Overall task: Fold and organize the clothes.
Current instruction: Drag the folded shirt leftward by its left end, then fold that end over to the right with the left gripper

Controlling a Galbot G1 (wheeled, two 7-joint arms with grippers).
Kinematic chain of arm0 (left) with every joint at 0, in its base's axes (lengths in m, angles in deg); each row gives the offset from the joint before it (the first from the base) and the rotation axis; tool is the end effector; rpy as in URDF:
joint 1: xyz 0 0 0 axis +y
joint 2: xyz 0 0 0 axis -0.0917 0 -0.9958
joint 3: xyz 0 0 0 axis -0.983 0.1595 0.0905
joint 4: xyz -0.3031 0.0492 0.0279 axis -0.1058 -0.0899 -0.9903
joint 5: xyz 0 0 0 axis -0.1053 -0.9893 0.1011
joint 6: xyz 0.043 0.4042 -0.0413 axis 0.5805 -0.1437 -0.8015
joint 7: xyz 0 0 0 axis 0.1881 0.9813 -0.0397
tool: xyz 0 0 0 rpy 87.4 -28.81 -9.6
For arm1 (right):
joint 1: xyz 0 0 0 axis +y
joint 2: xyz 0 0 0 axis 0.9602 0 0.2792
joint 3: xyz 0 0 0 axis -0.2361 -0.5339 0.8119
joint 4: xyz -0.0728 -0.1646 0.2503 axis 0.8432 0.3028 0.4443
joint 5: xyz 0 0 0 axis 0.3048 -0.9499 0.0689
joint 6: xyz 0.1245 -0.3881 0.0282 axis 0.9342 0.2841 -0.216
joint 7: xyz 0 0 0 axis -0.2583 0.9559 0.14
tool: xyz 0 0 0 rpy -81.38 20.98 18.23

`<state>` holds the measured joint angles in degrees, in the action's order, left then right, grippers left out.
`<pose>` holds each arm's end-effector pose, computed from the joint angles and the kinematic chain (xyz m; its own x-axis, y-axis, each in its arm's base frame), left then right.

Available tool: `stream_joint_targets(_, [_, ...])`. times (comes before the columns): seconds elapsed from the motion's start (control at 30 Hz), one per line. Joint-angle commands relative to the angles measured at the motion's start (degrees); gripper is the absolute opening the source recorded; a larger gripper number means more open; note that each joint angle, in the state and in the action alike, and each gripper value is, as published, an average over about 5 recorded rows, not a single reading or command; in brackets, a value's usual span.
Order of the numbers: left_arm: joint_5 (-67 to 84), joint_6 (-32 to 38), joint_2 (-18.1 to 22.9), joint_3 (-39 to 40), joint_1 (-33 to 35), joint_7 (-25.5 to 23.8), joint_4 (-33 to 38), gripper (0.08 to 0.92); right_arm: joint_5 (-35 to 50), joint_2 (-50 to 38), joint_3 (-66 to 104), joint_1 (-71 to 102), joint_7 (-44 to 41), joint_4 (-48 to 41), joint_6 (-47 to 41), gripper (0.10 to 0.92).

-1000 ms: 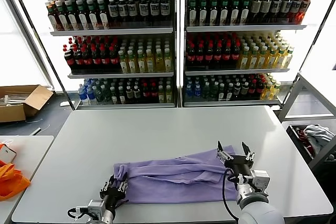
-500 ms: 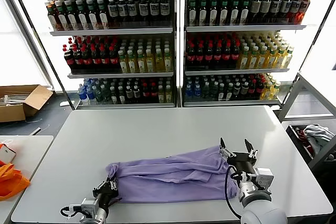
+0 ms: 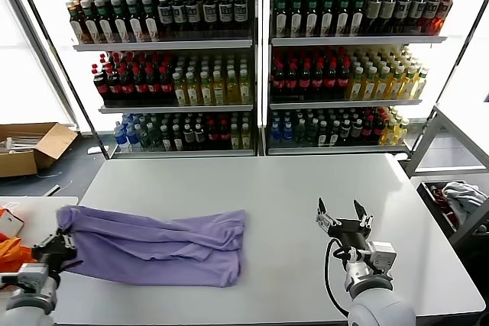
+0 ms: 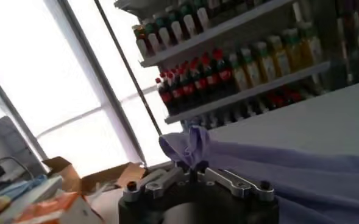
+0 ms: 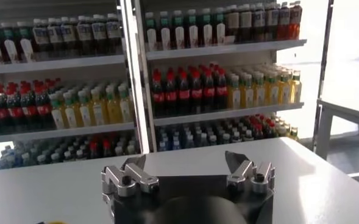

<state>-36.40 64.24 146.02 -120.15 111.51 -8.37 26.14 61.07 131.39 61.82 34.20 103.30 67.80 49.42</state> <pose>0.2738 0.2041 -0.2115 -0.9224 -0.3191 0.2174 -0.1971 0.8733 0.4455 0.2825 0.0232 -0.1587 -0.9747 0.0315 0.2214 0.0460 0.9971 0.0606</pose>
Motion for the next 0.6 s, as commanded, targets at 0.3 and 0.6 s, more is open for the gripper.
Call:
stream_joint_targets(0.3, [-4.23, -3.37, 1.47, 10.37, 0.8, -1.49, 10.7, 0.113, -1.65, -0.21, 0.58, 3.13, 0.33, 3.17, -0.93, 0.823])
stream_joint_targets(0.6, [-5.21, -5.15, 7.13, 23.72, -4.1, -0.93, 4.04, 0.113, -3.88, 1.27, 1.59, 7.51, 0.56, 6.63, -0.78, 0.823])
